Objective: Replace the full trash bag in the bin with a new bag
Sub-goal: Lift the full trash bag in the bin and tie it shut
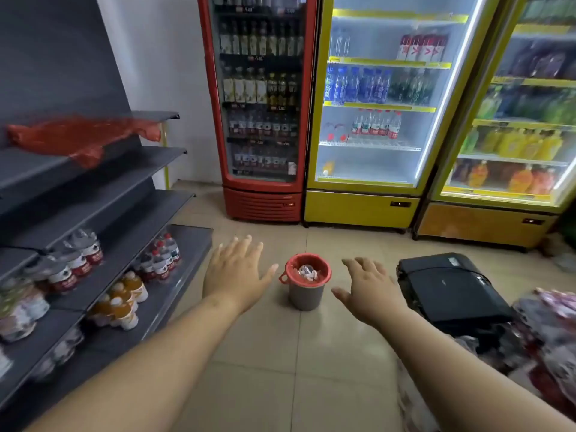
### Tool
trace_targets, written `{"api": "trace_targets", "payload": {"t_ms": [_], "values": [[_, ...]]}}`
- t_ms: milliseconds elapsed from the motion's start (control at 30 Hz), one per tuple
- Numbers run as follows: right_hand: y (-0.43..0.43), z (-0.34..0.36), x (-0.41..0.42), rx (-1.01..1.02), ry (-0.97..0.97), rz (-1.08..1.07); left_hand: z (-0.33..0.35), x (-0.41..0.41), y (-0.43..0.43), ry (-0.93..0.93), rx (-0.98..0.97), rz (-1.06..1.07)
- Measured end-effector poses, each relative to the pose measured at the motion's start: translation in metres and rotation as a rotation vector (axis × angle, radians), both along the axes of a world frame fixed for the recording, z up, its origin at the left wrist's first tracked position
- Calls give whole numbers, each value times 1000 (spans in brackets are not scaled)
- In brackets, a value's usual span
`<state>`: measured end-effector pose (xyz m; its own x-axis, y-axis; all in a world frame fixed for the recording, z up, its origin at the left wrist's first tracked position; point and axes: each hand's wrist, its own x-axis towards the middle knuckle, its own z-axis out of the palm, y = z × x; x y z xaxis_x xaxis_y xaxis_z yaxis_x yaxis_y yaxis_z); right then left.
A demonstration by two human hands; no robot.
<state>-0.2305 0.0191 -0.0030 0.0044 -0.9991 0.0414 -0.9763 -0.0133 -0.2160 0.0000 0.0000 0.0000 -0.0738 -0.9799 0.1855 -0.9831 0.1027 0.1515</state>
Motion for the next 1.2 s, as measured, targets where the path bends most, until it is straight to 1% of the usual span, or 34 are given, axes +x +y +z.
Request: {"api": "trace_targets", "payload": {"t_ms": [133,267,433,567,800,967,1200], "values": [[-53,-17,-12,6,21,-8,-20,-12,-50,-60,-11,22],[-124,-27,-34,28,36,-13,-32,-35,-121,-86,-14,17],[-213,-36,-65,32,50,-1,-44,-71,-210,-96,14,27],[-275,-46,-84,71,74,4,-58,-88,-266,-103,44,50],[-367,-67,-92,148,81,-15,-77,-88,-357,-85,79,69],[-440,-88,-93,186,78,-64,-98,-83,-440,-104,99,39],[-535,-142,-87,219,12,-117,-149,-79,-546,-145,140,-24]]}}
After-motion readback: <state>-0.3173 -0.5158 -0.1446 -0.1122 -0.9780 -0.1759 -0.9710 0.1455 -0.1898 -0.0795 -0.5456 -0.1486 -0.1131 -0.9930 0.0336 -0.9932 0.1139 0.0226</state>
